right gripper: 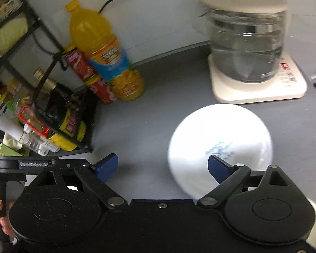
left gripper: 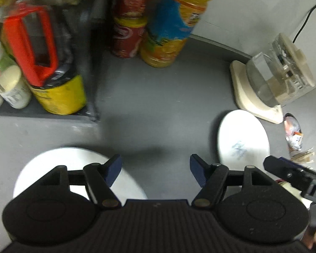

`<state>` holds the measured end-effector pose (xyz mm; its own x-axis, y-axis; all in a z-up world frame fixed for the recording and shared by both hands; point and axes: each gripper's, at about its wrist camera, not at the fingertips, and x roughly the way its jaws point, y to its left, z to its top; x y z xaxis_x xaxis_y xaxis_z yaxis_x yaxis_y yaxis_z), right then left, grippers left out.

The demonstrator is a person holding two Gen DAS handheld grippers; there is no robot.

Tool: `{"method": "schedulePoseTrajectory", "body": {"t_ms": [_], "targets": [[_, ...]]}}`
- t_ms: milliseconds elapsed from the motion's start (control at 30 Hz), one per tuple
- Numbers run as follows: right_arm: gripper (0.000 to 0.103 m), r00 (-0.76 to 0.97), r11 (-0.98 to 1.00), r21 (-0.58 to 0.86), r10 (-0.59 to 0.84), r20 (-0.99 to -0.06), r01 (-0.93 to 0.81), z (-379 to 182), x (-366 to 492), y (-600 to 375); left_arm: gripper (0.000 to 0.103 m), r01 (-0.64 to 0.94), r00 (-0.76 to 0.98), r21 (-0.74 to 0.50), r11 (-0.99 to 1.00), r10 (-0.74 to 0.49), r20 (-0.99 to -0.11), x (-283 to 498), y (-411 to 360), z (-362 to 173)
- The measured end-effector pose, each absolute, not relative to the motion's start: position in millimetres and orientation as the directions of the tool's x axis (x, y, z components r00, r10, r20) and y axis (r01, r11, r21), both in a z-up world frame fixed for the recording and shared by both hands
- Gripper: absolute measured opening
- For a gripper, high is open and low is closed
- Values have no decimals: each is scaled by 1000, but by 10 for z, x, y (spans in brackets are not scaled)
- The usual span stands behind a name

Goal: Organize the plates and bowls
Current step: 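Move both grippers to the white 'Bakery' plate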

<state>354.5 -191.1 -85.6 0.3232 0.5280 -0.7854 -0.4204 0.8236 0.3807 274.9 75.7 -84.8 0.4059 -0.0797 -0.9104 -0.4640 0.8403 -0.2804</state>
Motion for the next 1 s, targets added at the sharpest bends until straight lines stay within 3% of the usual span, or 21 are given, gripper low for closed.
{"method": "schedulePoseTrajectory", "body": {"t_ms": [100, 433, 1000], "targets": [[92, 328, 829, 388, 526, -785, -403, -862, 3610, -2074, 70, -472, 442, -342, 813, -118, -889, 2852, 634, -797], [92, 324, 863, 383, 485, -813, -330, -957, 3988, -2513, 70, -465, 415, -318, 826, -114, -903, 3216, 184, -917], [69, 185, 879, 347, 420, -889, -328, -1471, 4540, -2673, 64, -566, 367, -339, 752, -138, -920, 3432, -185, -1494]]}}
